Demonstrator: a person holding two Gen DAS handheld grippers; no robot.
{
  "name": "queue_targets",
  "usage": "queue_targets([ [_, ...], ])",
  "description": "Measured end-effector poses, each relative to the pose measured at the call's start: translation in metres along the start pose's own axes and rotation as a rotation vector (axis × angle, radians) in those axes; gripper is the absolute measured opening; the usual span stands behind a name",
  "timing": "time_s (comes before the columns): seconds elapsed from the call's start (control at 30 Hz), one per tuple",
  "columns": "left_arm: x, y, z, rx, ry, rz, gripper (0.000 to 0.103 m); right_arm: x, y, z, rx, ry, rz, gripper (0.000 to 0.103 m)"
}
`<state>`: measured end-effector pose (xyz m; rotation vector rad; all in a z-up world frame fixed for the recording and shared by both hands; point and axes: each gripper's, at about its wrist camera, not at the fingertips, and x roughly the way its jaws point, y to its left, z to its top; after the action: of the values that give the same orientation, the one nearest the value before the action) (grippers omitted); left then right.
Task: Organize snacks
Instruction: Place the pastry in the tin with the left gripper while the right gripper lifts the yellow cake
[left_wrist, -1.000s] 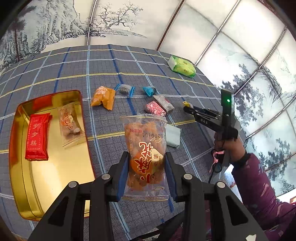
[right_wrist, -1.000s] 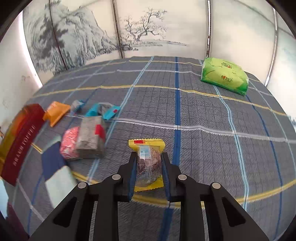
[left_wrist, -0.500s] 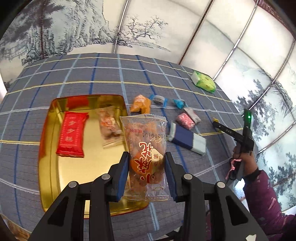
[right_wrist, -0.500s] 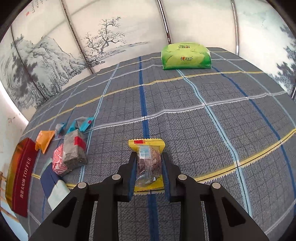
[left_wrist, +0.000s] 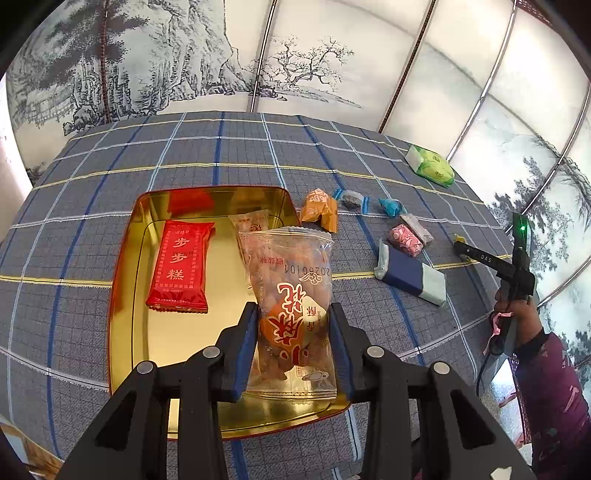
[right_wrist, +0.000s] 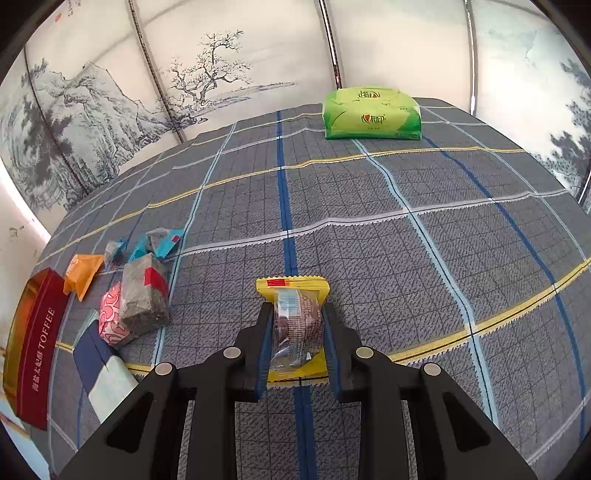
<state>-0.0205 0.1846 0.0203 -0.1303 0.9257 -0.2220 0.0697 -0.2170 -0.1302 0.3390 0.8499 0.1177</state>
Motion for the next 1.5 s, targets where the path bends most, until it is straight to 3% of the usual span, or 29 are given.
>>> queue_targets([
  [0.47, 0.031, 0.002, 0.012, 0.015, 0.034, 0.033, 0.034, -0.002, -0.002, 0.000, 0.006, -0.001, 0.005, 0.027],
  [0.97, 0.049, 0.024, 0.020, -0.083, 0.080, 0.042, 0.034, -0.003, -0.002, -0.001, 0.020, -0.001, 0.021, 0.027],
  [1.5, 0.069, 0.013, 0.021, -0.060, 0.125, 0.033, 0.034, -0.003, -0.003, -0.001, 0.026, -0.001, 0.025, 0.027],
])
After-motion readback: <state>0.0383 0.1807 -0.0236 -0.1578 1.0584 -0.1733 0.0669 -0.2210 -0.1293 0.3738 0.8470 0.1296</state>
